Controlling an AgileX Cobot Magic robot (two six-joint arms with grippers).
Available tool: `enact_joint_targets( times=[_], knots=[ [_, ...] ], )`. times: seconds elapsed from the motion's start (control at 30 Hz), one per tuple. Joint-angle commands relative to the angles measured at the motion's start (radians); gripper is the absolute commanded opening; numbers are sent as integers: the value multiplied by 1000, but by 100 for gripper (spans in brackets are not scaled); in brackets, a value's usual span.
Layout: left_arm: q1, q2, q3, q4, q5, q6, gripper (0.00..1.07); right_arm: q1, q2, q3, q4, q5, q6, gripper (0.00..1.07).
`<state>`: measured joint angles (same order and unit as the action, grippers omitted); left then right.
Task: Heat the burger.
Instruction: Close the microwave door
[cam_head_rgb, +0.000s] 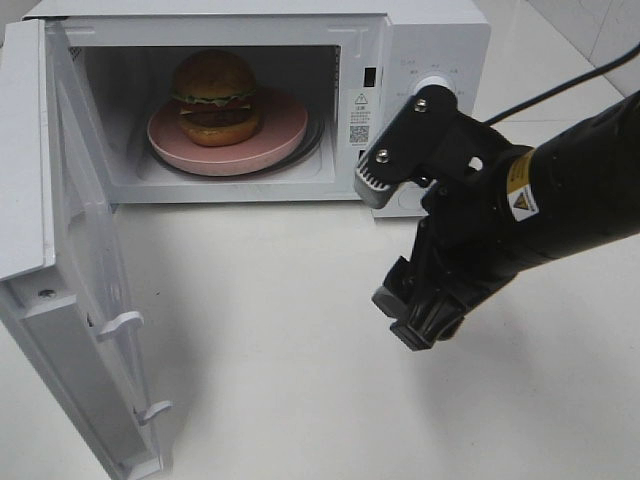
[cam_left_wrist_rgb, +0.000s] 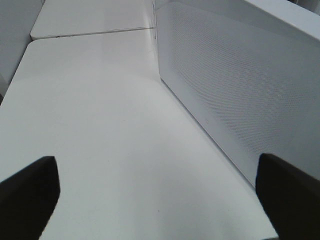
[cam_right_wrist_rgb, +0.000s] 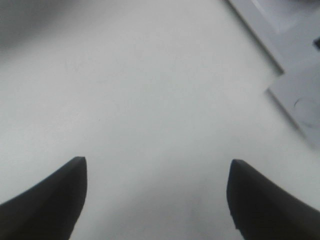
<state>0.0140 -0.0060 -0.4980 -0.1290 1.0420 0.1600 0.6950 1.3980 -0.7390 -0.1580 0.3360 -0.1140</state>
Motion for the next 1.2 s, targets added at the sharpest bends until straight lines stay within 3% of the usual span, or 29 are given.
enact_joint_targets(
  times=[0.03, 0.2, 0.43, 1.03, 1.2],
  knots=[
    [-4, -26, 3, -4, -4, -7, 102, -4, -34, 1, 43, 121, 95, 75],
    [-4, -26, 3, -4, -4, -7, 102, -4, -116, 1, 108, 413, 179, 75],
    [-4, -26, 3, -4, -4, -7, 102, -4, -207, 1, 109, 577, 250, 75],
    [-4, -26, 3, -4, -4, -7, 102, -4, -557, 1, 110, 713, 306, 75],
    [-4, -26, 3, -4, -4, -7, 102, -96, -633, 25, 122, 741, 304, 75]
  ],
)
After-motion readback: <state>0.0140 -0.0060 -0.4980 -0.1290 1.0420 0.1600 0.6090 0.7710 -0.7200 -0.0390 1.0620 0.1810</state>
